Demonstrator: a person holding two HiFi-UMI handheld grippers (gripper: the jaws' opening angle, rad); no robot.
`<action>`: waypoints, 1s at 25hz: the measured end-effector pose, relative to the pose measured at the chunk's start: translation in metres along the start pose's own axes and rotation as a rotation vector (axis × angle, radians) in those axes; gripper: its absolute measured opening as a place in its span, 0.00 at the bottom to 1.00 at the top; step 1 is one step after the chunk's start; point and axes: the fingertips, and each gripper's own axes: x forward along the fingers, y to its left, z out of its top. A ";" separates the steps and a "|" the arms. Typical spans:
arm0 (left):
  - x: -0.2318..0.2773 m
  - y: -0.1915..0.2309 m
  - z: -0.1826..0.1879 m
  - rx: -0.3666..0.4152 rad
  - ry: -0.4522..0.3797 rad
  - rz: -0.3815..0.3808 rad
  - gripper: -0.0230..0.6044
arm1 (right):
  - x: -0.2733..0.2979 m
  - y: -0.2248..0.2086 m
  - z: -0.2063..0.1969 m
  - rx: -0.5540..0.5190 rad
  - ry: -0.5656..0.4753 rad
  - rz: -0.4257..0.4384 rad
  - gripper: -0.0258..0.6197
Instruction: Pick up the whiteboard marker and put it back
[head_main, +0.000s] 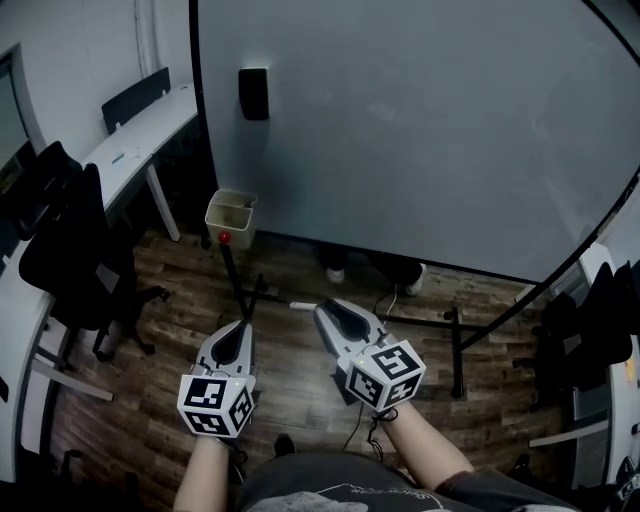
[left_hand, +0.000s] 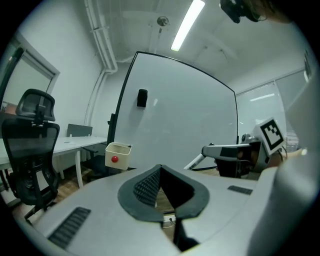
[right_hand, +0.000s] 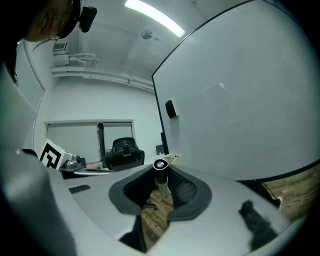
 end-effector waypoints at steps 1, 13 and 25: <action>-0.003 -0.002 -0.001 0.002 0.001 0.008 0.06 | -0.003 0.001 0.000 0.000 0.001 0.005 0.18; -0.013 -0.008 -0.004 -0.002 -0.010 0.023 0.06 | -0.014 0.001 0.003 0.002 -0.011 0.004 0.18; 0.008 0.060 0.021 0.028 -0.035 -0.029 0.06 | 0.042 0.011 0.030 -0.014 -0.075 -0.073 0.18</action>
